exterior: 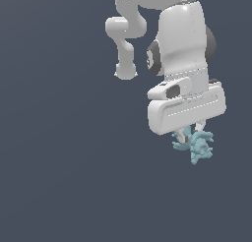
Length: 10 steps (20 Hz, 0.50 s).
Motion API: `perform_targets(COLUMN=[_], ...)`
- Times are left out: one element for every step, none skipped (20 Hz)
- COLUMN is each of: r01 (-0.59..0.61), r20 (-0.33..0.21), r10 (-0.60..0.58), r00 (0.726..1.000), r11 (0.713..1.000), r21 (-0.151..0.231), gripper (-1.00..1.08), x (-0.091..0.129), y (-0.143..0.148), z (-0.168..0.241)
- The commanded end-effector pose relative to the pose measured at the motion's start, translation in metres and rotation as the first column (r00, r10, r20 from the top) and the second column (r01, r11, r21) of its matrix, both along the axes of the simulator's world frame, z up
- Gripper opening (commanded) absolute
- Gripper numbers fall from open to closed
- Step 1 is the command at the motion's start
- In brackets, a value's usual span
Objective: Pick up the object and move it to a goal position.
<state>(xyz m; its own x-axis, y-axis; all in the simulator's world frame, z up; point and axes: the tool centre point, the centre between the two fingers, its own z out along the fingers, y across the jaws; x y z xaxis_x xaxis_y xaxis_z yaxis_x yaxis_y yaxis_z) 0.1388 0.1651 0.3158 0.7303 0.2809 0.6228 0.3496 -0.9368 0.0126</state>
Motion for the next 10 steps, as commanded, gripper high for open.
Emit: perform_targets(r01=[-0.028,-0.037,-0.045,-0.051,-0.057,-0.062,-0.065,-0.068,-0.069,-0.07], r20=[0.064,0.083,0.1,0.114,0.126,0.135,0.143,0.148,0.151,0.152], r10=[0.027,0.036,0.043,0.049,0.054,0.058,0.061,0.064,0.065,0.065], r00=[0.998,0.996,0.994,0.992,0.991,0.989,0.988,0.987,0.986,0.986], r11=[1.0,0.999,0.999,0.999,0.998,0.998,0.998,0.997,0.997,0.997], r21=[0.011,0.014,0.016,0.018,0.02,0.021,0.022,0.023,0.023,0.023], gripper=[-1.0,-1.0,-1.0,-1.0,-1.0,-1.0,-1.0,-1.0,-1.0,-1.0], x=[0.0,0.0,-0.001,-0.002,-0.003,-0.003,-0.004,-0.004,-0.004,-0.004], y=[0.013,0.017,0.02,0.023,0.025,0.027,0.029,0.03,0.03,0.03], z=[0.028,0.037,0.045,0.051,0.056,0.061,0.064,0.066,0.068,0.068])
